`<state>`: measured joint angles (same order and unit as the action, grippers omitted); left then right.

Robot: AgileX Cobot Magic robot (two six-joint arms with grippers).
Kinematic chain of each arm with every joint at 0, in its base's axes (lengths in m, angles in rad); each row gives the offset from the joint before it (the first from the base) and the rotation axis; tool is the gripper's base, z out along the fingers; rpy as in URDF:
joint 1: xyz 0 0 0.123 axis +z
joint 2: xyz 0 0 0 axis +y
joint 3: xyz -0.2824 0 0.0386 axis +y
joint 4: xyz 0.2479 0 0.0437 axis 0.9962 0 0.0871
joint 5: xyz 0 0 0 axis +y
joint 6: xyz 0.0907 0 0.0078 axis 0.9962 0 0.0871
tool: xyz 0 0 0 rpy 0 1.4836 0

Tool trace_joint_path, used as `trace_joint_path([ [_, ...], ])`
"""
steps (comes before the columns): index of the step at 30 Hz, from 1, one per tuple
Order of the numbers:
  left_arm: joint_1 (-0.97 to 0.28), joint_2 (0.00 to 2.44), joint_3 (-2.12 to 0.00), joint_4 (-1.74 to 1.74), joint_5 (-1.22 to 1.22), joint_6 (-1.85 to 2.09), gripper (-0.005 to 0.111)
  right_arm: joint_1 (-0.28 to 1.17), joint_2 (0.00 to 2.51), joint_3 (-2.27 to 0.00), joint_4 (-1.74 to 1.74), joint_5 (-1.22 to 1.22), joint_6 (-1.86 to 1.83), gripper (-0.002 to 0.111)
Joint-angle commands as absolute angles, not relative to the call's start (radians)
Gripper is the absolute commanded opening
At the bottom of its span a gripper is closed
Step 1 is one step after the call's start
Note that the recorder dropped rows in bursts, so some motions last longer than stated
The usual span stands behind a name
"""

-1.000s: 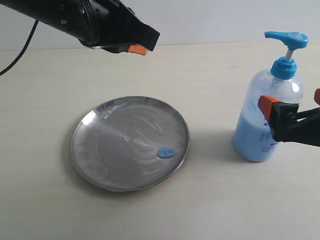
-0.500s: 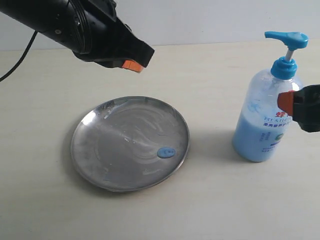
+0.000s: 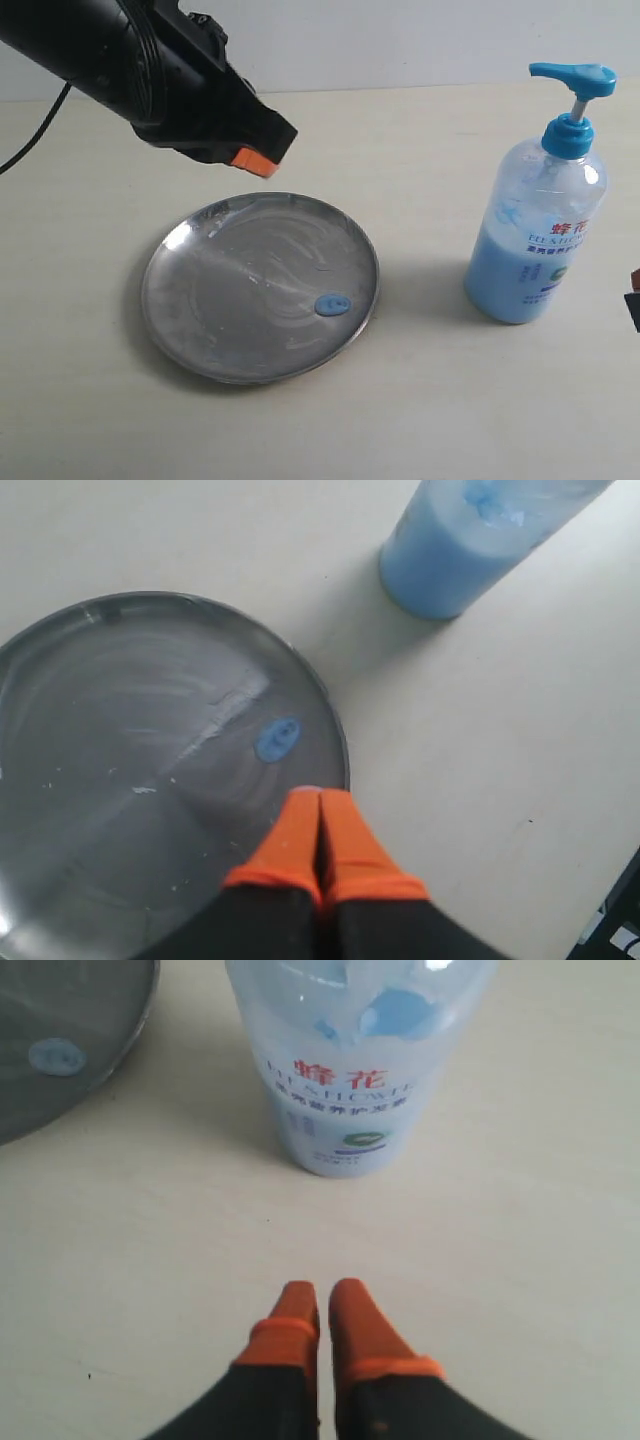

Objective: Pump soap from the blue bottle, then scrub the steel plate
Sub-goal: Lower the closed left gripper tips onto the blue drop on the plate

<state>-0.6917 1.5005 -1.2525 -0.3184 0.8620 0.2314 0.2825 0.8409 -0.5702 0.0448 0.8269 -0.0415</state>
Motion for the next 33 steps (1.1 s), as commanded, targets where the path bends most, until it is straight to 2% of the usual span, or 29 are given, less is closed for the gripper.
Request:
trace_joint_path([
  [1,-0.697,1.491,-1.235,-0.341,0.879,0.232,0.0,0.279,0.799,-0.579,0.043,0.841,-0.061,0.0],
  [13,-0.697,1.487,-1.147,-0.344,0.851,0.23,0.0,0.279,0.509,-0.575,0.043,0.79,-0.08,0.0],
  [24,-0.697,1.492,-1.143,-0.348,0.722,0.232,0.0,0.279,0.283,-0.575,0.043,0.76,-0.087,0.0],
  [33,-0.697,1.549,-1.143,-0.329,0.616,0.235,0.0,0.279,0.108,-0.486,0.049,0.683,-0.087,0.0],
])
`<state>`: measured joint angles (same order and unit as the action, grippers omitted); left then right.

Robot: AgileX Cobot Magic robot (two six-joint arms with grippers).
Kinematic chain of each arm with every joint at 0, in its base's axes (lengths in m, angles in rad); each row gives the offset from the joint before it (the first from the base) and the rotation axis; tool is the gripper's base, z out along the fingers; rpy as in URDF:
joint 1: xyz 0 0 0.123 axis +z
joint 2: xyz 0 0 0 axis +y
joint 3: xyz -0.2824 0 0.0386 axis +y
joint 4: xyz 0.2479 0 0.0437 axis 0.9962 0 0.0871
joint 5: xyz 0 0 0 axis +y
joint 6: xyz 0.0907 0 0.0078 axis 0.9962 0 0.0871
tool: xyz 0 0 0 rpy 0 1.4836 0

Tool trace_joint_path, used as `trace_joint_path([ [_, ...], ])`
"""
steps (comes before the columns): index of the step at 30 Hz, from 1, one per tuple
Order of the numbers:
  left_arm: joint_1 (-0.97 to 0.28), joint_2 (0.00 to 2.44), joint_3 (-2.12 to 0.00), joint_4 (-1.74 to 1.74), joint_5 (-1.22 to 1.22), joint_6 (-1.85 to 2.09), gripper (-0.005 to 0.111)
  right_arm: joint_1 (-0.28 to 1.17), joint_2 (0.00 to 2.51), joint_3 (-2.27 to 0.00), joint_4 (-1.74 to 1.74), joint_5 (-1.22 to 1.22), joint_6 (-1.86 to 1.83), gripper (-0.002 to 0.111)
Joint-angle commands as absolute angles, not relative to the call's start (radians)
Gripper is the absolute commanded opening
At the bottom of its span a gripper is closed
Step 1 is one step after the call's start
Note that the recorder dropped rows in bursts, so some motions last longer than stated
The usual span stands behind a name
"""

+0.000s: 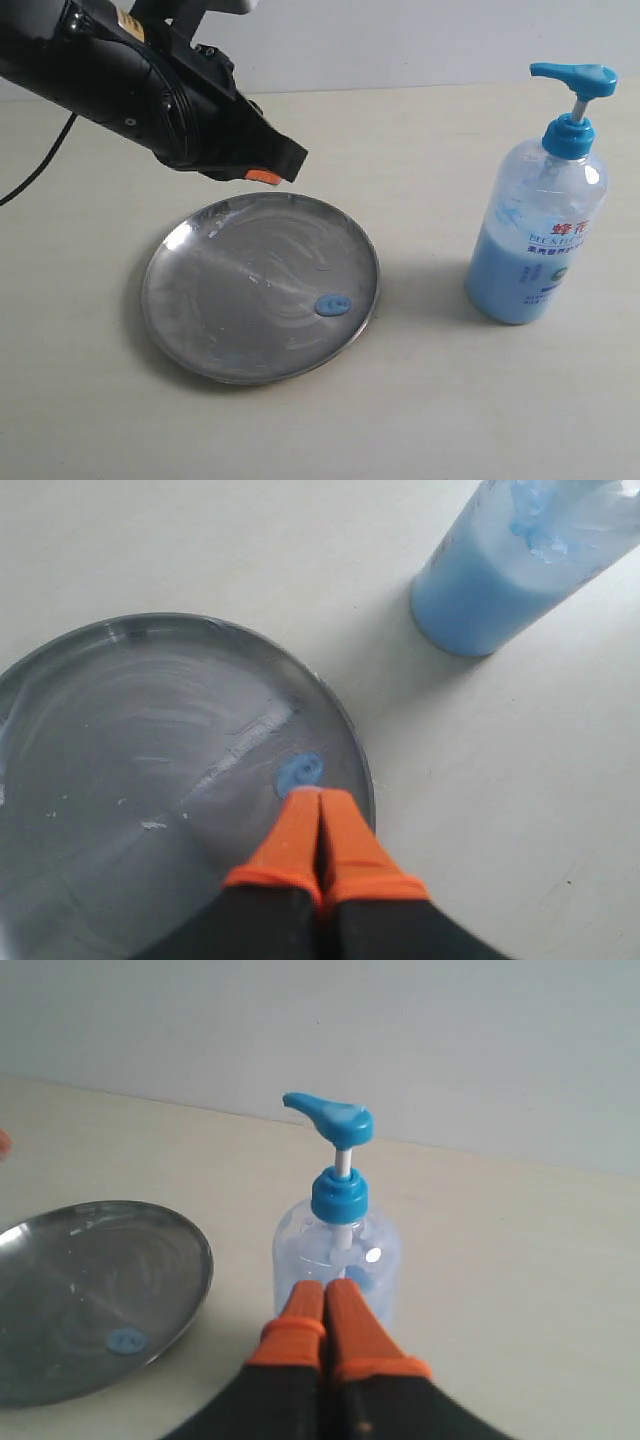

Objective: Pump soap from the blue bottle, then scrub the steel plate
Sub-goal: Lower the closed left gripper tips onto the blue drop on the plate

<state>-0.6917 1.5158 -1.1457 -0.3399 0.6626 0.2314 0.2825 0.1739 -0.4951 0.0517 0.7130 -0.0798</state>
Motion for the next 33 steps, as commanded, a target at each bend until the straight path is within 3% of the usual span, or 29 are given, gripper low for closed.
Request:
trace_joint_path([
  [1,-0.697,1.566,-1.143,-0.327,0.604,0.235,0.0,0.279,0.089,-0.486,0.049,0.685,-0.087,0.0],
  [16,-0.697,1.848,-1.143,-0.392,0.504,0.239,0.0,0.279,0.073,-0.454,0.051,0.651,-0.083,0.0],
  [33,-0.699,1.966,-1.143,-0.59,0.553,0.317,0.0,0.279,0.073,-0.454,0.053,0.646,-0.083,0.0],
])
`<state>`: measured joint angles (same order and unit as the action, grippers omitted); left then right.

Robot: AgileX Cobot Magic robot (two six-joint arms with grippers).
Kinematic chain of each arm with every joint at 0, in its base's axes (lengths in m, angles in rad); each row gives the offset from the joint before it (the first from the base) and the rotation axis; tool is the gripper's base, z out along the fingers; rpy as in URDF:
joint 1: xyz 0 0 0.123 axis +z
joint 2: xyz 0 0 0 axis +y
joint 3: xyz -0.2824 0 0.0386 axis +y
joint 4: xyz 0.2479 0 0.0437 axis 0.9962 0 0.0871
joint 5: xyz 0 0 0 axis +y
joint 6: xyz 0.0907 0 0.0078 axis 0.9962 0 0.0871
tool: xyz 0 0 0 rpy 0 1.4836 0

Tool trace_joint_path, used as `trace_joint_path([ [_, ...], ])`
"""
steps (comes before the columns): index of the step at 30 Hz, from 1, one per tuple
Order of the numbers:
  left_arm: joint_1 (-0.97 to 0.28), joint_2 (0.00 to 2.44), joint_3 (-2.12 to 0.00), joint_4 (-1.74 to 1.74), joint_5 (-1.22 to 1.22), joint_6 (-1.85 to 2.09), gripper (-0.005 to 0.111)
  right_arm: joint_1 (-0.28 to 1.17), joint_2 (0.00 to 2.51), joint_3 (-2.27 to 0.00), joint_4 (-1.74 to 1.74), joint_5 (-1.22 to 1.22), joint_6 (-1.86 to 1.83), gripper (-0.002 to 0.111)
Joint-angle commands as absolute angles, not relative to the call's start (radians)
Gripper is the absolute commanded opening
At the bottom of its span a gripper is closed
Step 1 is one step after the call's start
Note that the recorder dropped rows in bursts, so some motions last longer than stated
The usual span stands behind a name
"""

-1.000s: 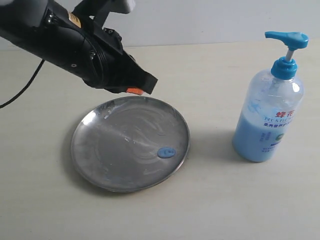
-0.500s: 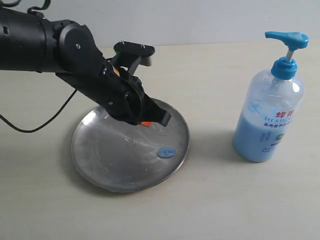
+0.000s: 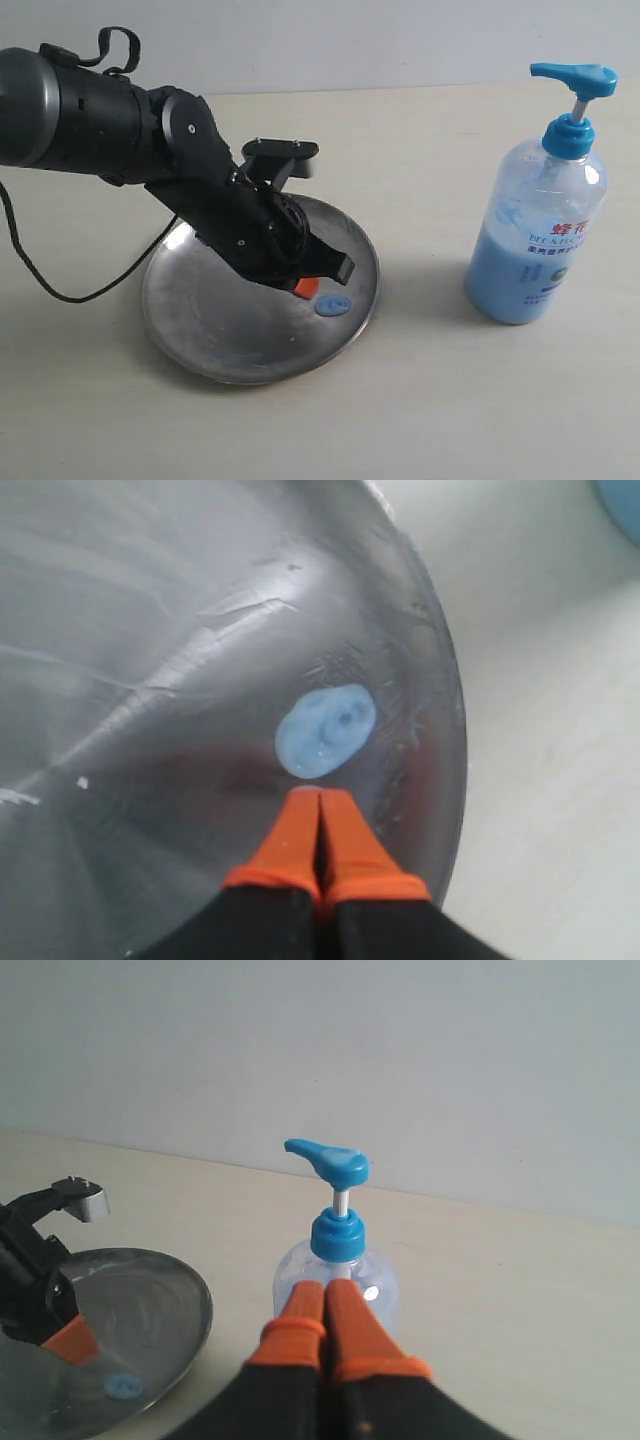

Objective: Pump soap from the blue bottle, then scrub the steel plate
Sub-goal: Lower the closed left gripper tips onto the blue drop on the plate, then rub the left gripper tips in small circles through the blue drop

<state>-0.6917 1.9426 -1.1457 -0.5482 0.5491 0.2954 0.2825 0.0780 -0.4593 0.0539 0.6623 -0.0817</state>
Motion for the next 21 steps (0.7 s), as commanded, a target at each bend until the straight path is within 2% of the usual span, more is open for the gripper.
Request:
trace_joint_path([
  [1,-0.699,1.971,-1.143,-0.597,0.553,0.323,0.0,0.279,0.073,-0.454,0.053,0.646,-0.083,0.0],
  [21,-0.699,2.037,-1.178,-0.672,0.506,0.366,0.0,0.279,0.073,-0.454,0.07,0.639,-0.083,0.0],
])
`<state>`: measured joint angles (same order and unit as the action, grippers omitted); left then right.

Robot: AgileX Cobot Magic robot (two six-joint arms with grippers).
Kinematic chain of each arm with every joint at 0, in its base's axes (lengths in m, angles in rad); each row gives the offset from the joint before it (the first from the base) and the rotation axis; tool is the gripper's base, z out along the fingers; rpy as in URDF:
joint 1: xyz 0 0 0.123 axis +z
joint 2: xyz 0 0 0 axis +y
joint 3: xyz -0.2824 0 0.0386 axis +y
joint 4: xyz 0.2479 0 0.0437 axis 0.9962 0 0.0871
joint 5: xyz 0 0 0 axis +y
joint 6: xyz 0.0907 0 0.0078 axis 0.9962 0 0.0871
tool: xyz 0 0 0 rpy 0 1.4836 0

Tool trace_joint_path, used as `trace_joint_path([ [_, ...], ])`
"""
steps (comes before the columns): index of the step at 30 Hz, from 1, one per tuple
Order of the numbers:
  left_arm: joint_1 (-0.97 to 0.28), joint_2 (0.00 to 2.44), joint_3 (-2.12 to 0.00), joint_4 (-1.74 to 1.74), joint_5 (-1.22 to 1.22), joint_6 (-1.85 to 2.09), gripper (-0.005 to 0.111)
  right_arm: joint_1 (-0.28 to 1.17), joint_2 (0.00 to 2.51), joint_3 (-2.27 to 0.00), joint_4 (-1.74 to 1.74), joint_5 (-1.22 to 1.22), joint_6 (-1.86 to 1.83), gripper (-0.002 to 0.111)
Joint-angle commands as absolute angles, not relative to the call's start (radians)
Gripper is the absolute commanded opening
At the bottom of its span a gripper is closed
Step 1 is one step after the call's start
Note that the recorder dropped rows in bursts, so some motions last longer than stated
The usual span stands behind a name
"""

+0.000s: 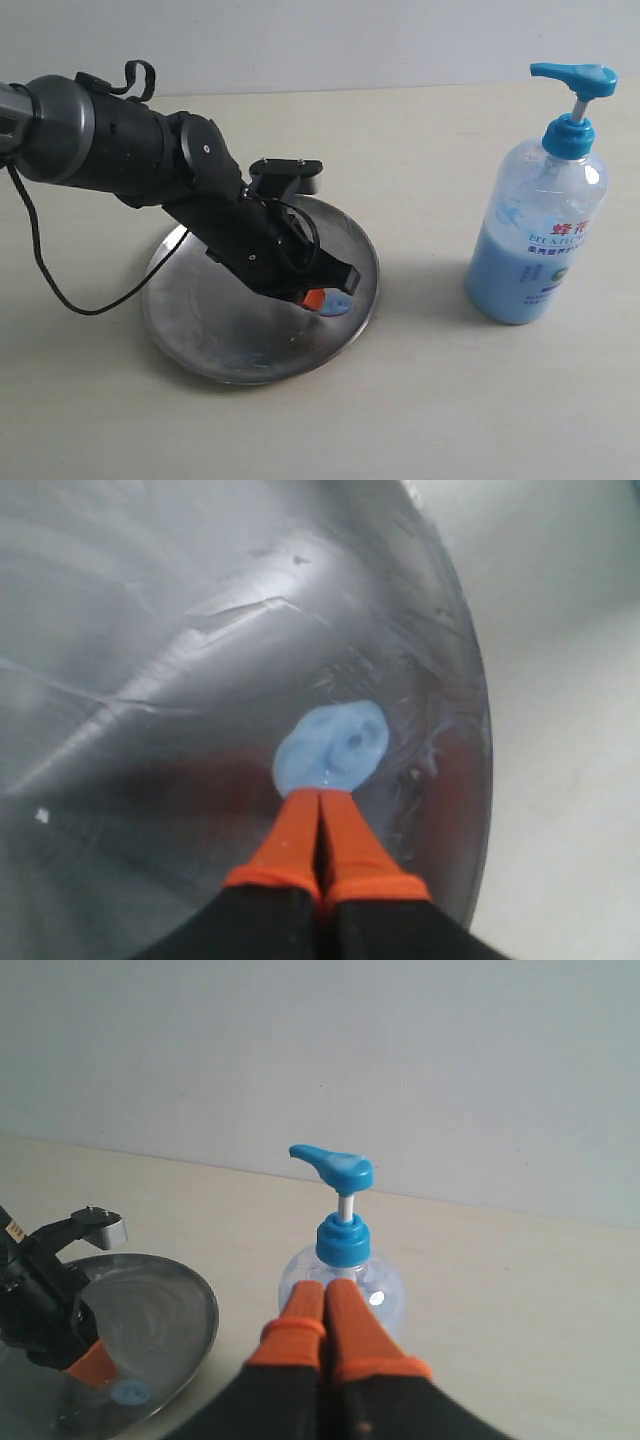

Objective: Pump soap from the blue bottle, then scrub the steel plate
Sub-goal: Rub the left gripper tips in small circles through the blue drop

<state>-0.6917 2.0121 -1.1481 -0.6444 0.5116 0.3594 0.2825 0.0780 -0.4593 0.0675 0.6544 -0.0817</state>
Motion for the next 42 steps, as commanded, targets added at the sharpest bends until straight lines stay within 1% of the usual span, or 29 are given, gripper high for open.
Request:
trace_joint_path([
  [1,-0.699,2.046,-1.185,-0.676,0.507,0.366,0.0,0.279,0.073,-0.454,0.07,0.639,-0.083,0.0],
  [18,-0.699,2.072,-1.214,-0.649,0.516,0.39,0.0,0.279,0.073,-0.454,0.07,0.639,-0.083,0.0],
  [26,-0.699,2.072,-1.214,-0.641,0.564,0.39,0.0,0.279,0.07,-0.454,0.071,0.639,-0.083,0.0],
  [31,-0.699,2.072,-1.214,-0.694,0.606,0.39,0.0,0.279,0.07,-0.454,0.076,0.639,-0.083,0.0],
  [42,-0.699,2.072,-1.214,-0.766,0.529,0.39,0.0,0.279,0.07,-0.454,0.078,0.641,-0.083,0.0],
])
